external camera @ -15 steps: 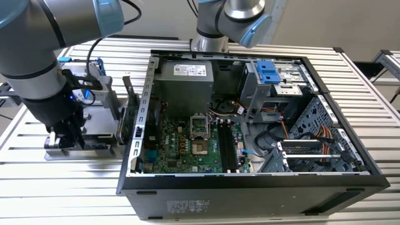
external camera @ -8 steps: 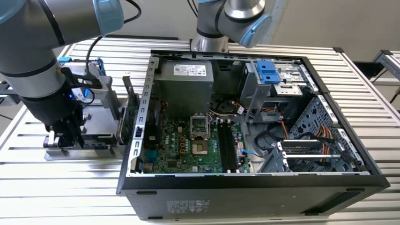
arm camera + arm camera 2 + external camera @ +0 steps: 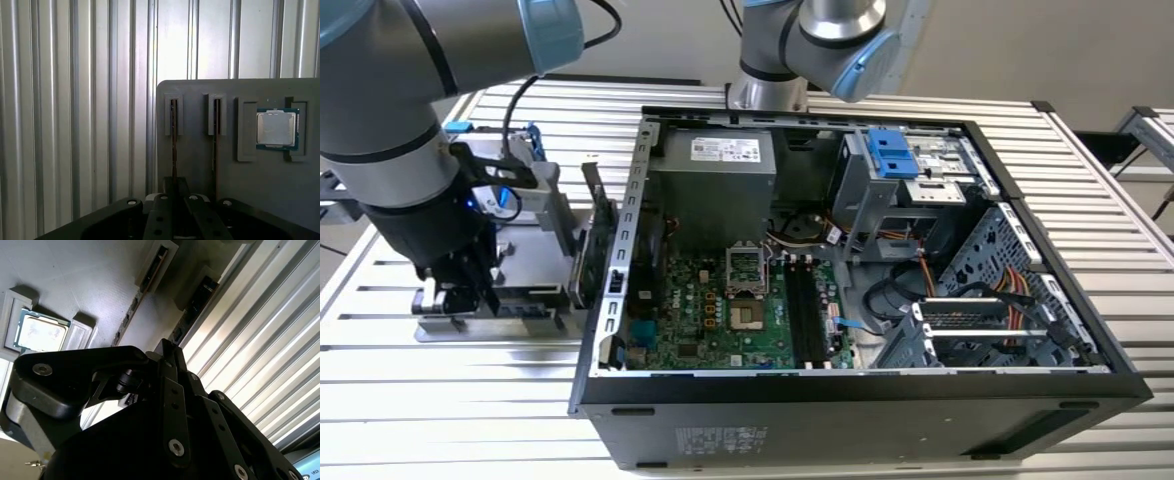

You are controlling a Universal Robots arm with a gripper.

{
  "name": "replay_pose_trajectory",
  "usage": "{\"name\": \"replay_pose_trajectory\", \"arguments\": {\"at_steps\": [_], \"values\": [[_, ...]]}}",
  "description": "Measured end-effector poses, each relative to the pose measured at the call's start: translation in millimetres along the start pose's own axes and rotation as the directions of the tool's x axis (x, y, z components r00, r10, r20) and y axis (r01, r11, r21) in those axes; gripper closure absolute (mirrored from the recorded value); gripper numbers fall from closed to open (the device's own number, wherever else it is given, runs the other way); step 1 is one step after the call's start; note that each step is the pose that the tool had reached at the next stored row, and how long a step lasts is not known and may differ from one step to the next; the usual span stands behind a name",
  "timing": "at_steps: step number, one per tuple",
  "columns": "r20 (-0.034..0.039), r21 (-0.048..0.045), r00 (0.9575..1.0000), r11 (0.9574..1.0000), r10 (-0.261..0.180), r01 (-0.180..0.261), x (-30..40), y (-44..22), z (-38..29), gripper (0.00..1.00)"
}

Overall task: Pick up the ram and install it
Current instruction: 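Pick up the ram and move it above insertion slot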

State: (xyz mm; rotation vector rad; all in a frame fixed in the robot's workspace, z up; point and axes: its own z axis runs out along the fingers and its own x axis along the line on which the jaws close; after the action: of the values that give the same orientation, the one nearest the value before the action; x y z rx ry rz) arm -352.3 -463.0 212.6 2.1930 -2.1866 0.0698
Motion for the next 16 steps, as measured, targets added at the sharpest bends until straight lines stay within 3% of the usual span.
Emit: {"name": "replay_pose_trajectory", "arguments": {"at_steps": [16], "values": [[0.0,0.0007,1.0,1.0,0.0,0.0,0.2,0.5,-2.6,1.0]]}}
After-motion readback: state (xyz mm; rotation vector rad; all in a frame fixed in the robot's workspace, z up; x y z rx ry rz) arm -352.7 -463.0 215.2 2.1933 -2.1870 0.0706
